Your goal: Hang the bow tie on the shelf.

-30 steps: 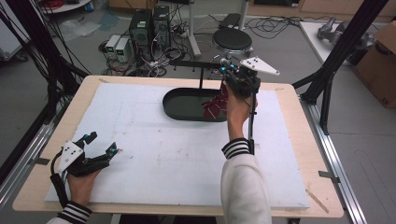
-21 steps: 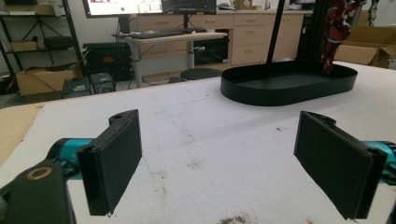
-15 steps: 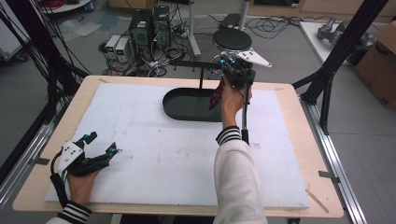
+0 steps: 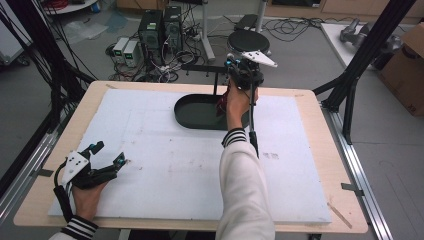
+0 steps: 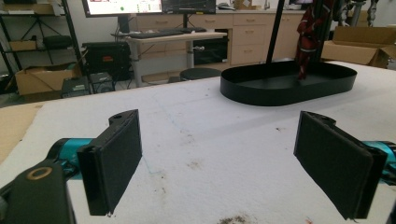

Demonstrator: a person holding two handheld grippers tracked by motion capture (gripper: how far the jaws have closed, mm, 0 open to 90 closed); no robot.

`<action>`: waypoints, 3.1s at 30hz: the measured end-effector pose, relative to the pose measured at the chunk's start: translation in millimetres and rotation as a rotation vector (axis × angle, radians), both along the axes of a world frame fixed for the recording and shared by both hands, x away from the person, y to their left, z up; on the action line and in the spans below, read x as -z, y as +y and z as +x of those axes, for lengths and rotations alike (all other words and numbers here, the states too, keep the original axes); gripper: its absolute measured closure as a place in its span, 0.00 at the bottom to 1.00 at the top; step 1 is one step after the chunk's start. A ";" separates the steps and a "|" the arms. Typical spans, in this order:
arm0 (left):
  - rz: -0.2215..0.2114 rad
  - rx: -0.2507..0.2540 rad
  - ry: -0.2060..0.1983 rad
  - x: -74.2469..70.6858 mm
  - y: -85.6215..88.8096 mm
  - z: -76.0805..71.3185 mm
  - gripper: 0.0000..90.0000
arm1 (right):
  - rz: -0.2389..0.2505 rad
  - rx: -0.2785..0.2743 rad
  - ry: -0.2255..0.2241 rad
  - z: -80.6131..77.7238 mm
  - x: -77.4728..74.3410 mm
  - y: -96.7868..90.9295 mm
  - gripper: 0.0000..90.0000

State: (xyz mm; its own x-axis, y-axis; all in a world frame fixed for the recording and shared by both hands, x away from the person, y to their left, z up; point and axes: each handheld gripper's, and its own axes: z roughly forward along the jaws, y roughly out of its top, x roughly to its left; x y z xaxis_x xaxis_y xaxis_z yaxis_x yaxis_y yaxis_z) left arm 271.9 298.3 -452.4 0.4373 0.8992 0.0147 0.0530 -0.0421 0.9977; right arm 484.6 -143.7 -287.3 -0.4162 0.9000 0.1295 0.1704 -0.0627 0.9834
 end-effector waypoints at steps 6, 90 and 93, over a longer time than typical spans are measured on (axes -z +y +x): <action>0.000 0.000 0.000 0.0 0.0 0.0 0.17 | -0.006 -0.028 0.001 4.2 1.5 11.9 0.98; 0.016 0.004 -0.028 0.3 -1.1 -2.9 0.17 | -0.138 -0.111 -0.130 -214.3 95.3 -103.3 0.09; 0.011 0.002 -0.036 0.5 -0.4 -3.9 0.17 | -0.133 -0.092 -0.140 -222.8 117.1 -111.8 0.09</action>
